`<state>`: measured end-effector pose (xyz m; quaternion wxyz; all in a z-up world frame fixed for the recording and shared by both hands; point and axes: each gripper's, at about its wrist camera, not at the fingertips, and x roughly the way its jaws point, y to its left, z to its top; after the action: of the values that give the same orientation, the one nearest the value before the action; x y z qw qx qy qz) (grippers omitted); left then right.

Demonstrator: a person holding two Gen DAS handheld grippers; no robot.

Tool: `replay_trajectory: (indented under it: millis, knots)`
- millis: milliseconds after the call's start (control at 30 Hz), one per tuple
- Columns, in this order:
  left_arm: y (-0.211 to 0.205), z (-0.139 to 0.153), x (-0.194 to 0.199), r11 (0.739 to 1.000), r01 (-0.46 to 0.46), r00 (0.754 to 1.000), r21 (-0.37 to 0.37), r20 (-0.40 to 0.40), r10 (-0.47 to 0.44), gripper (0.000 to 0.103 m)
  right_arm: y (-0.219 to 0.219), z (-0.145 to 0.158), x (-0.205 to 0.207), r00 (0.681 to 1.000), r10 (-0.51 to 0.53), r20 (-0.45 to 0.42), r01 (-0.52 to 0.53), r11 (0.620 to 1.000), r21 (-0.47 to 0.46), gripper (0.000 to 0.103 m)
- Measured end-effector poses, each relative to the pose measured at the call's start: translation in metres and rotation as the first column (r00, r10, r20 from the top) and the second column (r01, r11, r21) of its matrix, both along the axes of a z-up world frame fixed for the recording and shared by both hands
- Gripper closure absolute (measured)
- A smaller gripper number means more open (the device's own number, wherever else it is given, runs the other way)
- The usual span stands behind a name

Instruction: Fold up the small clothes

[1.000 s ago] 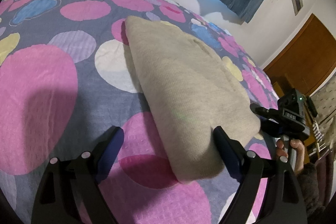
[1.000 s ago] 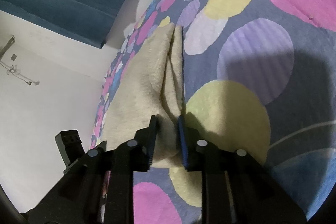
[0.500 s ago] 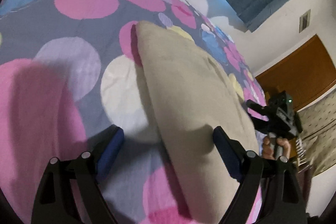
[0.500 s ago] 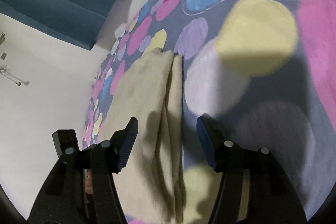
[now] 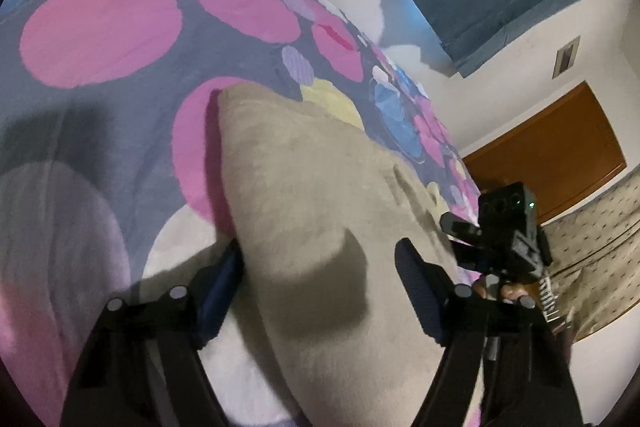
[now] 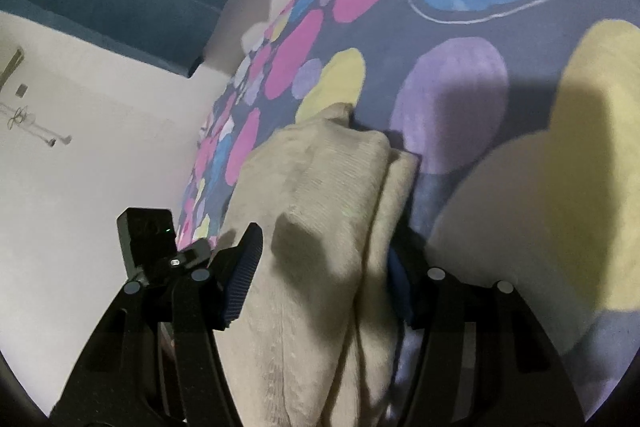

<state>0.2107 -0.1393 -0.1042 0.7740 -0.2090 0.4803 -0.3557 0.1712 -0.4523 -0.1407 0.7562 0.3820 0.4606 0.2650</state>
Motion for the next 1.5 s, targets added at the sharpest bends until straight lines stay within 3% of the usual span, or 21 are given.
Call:
replay_trajectory:
  millis: [67,167,367,467,600,833,1067,1233,1500]
  knots:
    - [-0.004,0.0,0.0,1.0,0.004,1.0,0.014,0.02,-0.004,0.034,0.003,-0.001,0.002,1.0,0.006,0.01,-0.006,1.0,0.006,0.046]
    - [-0.004,-0.001,-0.001,1.0,-0.014,1.0,0.027,0.023,0.013,0.043,0.007,0.0,0.003,1.0,0.018,0.019,-0.017,0.999,-0.039,0.056]
    - [-0.01,-0.001,0.0,0.997,-0.013,0.998,0.074,0.056,0.008,0.049,0.007,-0.004,-0.006,0.999,0.037,0.02,-0.037,0.999,-0.033,0.076]
    - [-0.018,0.001,-0.002,0.99,-0.018,0.996,0.139,0.089,0.006,0.067,0.009,-0.002,-0.009,0.999,0.032,0.043,-0.03,0.998,-0.053,0.079]
    - [-0.02,0.005,-0.004,0.987,-0.021,0.994,0.158,0.113,0.003,0.08,0.013,0.005,-0.012,0.997,0.024,0.07,-0.018,0.997,-0.081,0.083]
    - [-0.009,0.038,-0.023,0.987,-0.053,0.977,0.15,0.214,0.02,0.084,0.026,0.041,-0.033,0.985,0.027,0.173,0.005,0.983,-0.183,0.085]
    - [0.004,0.075,-0.033,0.988,-0.064,0.955,0.138,0.296,0.021,0.084,0.042,0.071,-0.042,0.967,0.014,0.256,0.029,0.986,-0.163,0.085]
    - [0.025,0.078,-0.002,0.986,-0.084,0.956,0.142,0.289,0.04,0.084,0.051,0.071,-0.015,0.971,-0.002,0.239,0.024,0.996,-0.089,0.085]
    - [0.035,0.045,0.056,0.969,-0.093,0.969,0.228,0.244,0.036,0.084,0.061,0.032,0.052,0.992,-0.004,0.125,0.008,1.0,-0.028,0.085]
